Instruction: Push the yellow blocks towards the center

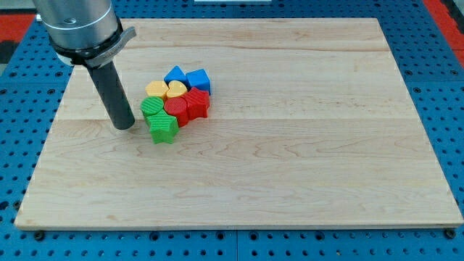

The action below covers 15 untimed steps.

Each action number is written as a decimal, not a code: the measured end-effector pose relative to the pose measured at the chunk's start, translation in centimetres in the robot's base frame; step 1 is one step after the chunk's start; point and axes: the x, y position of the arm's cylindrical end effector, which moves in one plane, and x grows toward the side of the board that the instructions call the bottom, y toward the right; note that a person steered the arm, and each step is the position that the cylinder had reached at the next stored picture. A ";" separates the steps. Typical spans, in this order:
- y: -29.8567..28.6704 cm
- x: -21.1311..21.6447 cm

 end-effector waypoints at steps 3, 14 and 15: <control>0.0 0.0; 10.3 -6.0; 10.5 -5.5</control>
